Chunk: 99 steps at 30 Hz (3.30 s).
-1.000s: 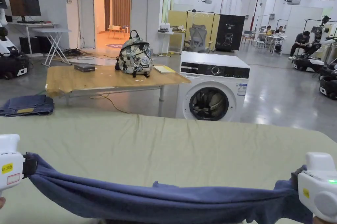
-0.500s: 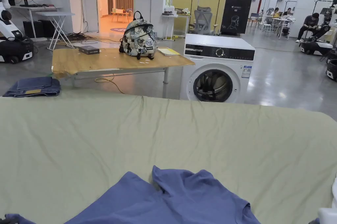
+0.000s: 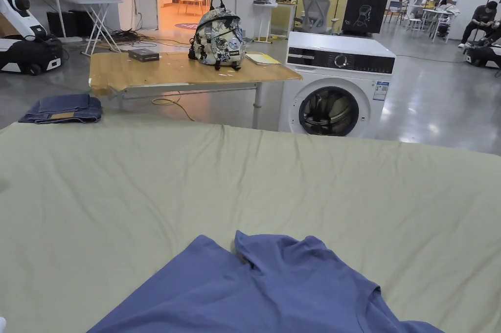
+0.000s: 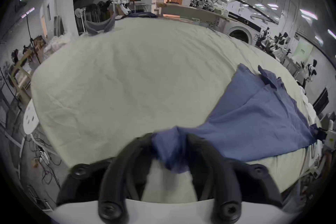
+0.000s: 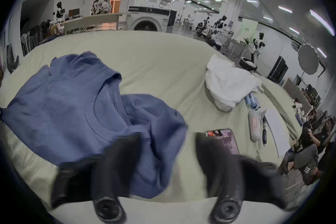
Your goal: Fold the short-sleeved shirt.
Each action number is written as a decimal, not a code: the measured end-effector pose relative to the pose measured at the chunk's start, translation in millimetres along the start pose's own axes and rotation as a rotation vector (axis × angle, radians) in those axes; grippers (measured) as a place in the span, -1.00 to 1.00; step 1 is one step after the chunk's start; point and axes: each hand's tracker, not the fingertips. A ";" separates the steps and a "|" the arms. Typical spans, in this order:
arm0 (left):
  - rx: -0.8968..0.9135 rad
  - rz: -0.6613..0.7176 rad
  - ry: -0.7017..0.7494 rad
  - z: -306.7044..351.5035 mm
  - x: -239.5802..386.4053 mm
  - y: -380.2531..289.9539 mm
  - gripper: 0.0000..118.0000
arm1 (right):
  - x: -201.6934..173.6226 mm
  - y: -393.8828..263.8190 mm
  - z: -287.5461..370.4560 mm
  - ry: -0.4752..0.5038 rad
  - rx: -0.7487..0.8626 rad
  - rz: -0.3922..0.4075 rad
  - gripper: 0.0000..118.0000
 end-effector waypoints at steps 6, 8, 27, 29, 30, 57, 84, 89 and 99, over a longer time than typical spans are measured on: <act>0.111 -0.043 -0.067 9.5 29.7 30.7 -0.16 | -20.5 30.7 15.6 0.069 0.172 -0.039 0.57; 0.157 -0.080 -0.089 21.5 60.8 41.6 -0.16 | -34.5 41.8 18.3 0.103 0.220 -0.044 0.57; 0.508 -0.247 -0.171 57.8 210.3 86.5 -1.00 | -138.3 105.4 58.8 0.233 0.525 -0.050 -1.00; 0.505 -0.241 -0.163 61.2 208.4 85.0 -1.00 | -140.9 107.5 61.8 0.239 0.529 -0.052 -1.00; 0.493 -0.242 -0.162 62.5 204.3 83.9 -1.00 | -141.5 108.3 62.7 0.246 0.530 -0.052 -1.00; -0.273 0.229 0.058 -39.3 -20.5 39.2 0.14 | -159.9 86.8 11.4 0.271 0.319 0.048 -1.00; -0.228 0.078 0.028 -37.9 -0.1 38.5 -0.97 | -163.0 190.3 -162.0 0.413 -0.126 0.250 0.60; -0.239 0.076 0.031 -42.6 1.1 38.1 -0.97 | -177.7 211.4 -207.1 0.430 -0.187 0.295 0.60; -0.244 0.092 0.032 -45.9 -8.1 39.1 -0.97 | -211.1 204.7 -238.7 0.467 -0.296 0.332 -0.54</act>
